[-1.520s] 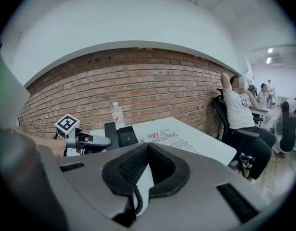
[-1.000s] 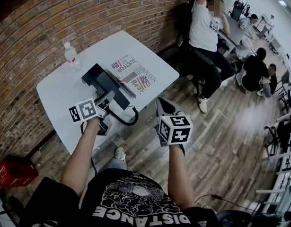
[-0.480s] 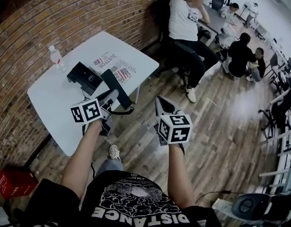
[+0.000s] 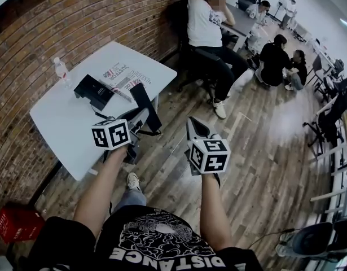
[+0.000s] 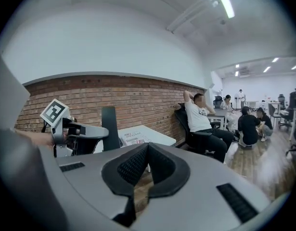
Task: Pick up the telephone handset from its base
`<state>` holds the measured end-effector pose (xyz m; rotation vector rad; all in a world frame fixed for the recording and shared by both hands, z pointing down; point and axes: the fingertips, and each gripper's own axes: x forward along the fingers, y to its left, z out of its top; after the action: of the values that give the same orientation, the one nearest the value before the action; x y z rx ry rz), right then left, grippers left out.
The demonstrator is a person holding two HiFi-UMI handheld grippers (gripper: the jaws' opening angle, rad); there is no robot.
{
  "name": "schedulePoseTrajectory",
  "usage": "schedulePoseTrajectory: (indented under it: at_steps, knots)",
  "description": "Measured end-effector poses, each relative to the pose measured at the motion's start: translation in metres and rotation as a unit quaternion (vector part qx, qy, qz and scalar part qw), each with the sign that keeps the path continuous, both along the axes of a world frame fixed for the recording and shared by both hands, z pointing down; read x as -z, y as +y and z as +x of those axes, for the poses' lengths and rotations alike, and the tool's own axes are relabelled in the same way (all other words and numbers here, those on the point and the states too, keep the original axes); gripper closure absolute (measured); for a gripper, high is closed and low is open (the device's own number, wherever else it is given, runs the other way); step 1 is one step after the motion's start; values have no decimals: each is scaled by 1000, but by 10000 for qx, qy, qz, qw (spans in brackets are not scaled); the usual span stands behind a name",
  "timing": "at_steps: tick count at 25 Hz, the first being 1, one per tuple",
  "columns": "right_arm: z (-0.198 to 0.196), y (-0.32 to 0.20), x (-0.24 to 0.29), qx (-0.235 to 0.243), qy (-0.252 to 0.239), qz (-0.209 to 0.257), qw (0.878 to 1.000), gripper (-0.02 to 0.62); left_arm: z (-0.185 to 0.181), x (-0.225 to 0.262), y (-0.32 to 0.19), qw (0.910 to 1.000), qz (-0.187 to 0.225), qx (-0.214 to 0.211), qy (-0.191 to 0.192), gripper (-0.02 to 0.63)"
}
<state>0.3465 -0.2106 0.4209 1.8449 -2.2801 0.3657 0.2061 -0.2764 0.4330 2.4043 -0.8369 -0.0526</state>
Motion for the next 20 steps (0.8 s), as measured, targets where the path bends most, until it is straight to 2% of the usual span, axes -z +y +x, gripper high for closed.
schedulePoseTrajectory:
  at_steps: [7,20]
  knots:
    - [8,28,1,-156,47,106,9998,595,17,3,26,9996,153,-196,-136,532]
    - [9,45,5,-229,71,171,9996,595,21,9,42,9989,349,-197,-256,532]
